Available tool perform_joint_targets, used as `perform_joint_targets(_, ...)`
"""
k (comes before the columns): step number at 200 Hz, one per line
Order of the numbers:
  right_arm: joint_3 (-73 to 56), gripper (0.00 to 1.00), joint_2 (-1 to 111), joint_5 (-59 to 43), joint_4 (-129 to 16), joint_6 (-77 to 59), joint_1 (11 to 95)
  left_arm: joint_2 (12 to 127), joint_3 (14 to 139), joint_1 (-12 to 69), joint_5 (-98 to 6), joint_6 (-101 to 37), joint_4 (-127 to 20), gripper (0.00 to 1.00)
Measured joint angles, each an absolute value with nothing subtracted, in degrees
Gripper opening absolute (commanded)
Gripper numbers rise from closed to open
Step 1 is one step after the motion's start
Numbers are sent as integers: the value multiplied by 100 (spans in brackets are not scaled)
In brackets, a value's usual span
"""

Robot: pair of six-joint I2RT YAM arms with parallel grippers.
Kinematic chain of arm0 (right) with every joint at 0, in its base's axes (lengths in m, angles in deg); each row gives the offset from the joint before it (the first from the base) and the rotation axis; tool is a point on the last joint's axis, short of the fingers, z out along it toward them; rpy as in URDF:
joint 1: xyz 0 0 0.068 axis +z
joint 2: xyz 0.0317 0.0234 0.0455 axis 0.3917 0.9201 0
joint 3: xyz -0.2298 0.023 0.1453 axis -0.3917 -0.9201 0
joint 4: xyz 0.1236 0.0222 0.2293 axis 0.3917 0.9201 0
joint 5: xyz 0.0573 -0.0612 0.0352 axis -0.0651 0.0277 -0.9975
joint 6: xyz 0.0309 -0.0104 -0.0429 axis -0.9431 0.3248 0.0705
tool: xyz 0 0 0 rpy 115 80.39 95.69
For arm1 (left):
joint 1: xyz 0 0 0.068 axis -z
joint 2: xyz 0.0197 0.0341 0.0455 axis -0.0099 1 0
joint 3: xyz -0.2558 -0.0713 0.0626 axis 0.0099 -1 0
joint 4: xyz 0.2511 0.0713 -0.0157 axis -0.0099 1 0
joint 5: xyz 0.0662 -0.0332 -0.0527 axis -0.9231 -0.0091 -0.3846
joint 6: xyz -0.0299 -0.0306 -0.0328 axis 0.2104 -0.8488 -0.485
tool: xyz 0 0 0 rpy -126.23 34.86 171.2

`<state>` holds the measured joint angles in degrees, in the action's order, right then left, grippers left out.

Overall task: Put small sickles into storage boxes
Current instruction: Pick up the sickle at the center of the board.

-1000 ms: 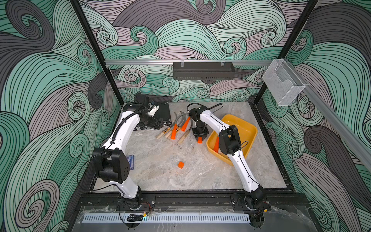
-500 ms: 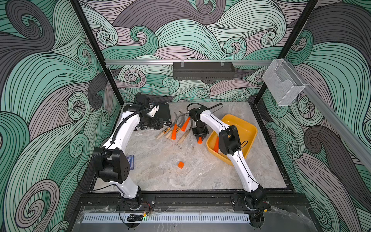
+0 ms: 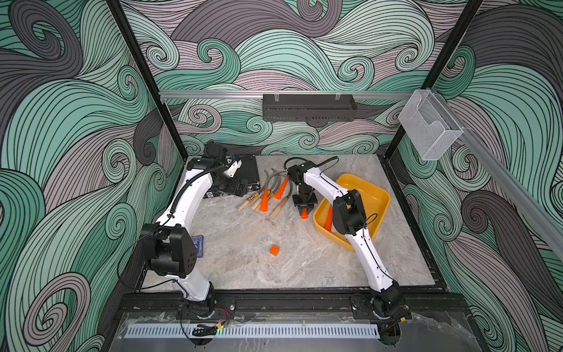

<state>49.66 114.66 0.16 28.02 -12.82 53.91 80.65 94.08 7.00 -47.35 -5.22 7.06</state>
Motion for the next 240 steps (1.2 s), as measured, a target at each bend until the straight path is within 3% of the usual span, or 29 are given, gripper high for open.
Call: perform_joint_targets(240, 5093, 0, 11311, -556, 3241, -1020, 4722, 8065, 9408, 700, -4722, -524, 680, 99)
